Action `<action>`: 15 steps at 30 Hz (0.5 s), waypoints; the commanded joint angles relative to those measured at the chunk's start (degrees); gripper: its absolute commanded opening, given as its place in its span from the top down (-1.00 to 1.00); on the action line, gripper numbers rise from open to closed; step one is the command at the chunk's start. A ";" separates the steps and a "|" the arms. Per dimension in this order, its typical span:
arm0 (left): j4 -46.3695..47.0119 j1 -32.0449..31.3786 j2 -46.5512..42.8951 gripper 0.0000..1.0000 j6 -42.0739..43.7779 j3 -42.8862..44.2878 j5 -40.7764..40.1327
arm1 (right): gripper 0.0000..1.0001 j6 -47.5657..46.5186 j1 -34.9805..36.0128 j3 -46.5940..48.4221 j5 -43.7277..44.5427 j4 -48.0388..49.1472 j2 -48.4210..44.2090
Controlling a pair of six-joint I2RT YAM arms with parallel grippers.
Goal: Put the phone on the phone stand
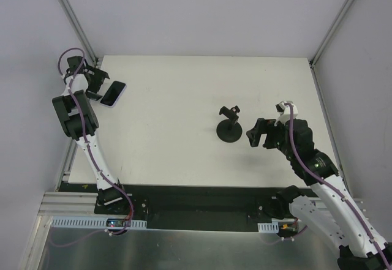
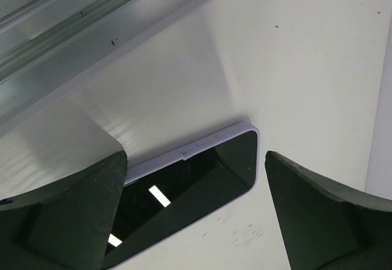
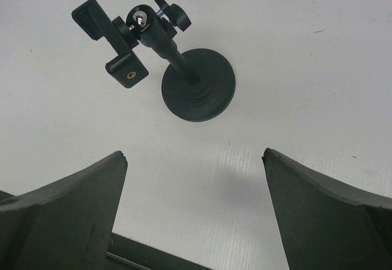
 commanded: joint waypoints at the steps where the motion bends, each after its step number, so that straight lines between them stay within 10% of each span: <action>1: -4.00 0.88 -0.56 -0.89 -0.84 -3.33 2.42 | -0.93 1.12 -0.18 1.97 -0.45 0.48 -1.27; 15: -8.04 -6.94 -7.60 -0.98 22.87 -10.72 -5.91 | -0.93 0.95 -0.18 0.56 -0.19 0.92 -1.88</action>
